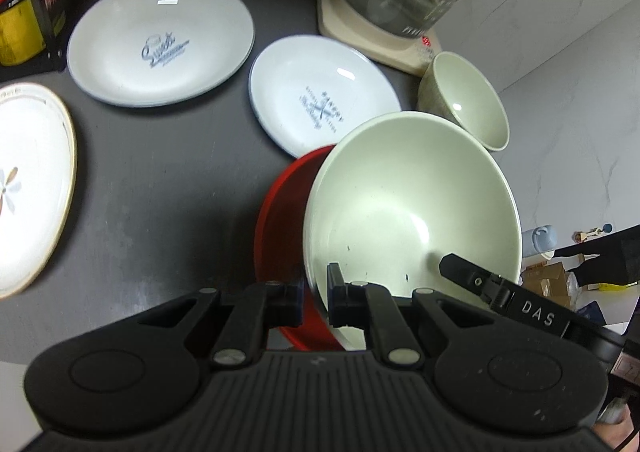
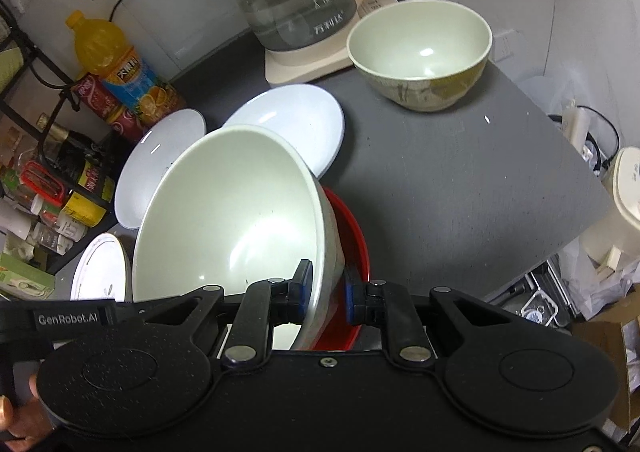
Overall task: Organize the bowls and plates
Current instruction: 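Lift the pale green bowl with both grippers and lower it into the red bowl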
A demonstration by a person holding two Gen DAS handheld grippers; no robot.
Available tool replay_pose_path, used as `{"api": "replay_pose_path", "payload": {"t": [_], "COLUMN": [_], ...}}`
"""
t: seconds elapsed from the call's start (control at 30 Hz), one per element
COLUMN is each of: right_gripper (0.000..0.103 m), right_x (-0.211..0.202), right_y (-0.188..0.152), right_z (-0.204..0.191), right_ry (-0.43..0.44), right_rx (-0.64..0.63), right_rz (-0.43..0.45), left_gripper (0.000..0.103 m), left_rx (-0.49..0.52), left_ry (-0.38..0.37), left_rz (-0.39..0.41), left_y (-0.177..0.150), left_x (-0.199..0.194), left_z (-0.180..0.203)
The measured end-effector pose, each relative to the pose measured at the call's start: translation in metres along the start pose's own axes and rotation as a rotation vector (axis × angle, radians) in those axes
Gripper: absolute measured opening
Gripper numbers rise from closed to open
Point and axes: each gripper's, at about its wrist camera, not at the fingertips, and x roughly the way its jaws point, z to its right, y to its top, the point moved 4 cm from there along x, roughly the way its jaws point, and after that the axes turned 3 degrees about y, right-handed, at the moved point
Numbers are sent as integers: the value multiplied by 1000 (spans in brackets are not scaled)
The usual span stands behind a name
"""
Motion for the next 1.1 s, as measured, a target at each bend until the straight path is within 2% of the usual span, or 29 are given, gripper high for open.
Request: {"api": "replay_pose_path", "payload": {"t": [0.27, 0.6, 0.83, 1.1], "right_gripper": [14, 13, 13, 19], "right_x": [11, 21, 28, 34], "right_y": [4, 9, 10, 12], "right_z": [-1, -2, -5, -9], "right_ry": [-25, -46, -74, -86], "right_rx": [12, 17, -6, -43], "right_rz": [-14, -32, -42, -81], "left_gripper": [10, 13, 13, 14], "left_rx": [-14, -19, -24, -44], "left_ry": [19, 24, 58, 67], "left_rz": [-28, -9, -8, -32], "left_y": [2, 11, 17, 16], "left_x": [7, -2, 1, 15], "left_z": [-9, -10, -18, -27]}}
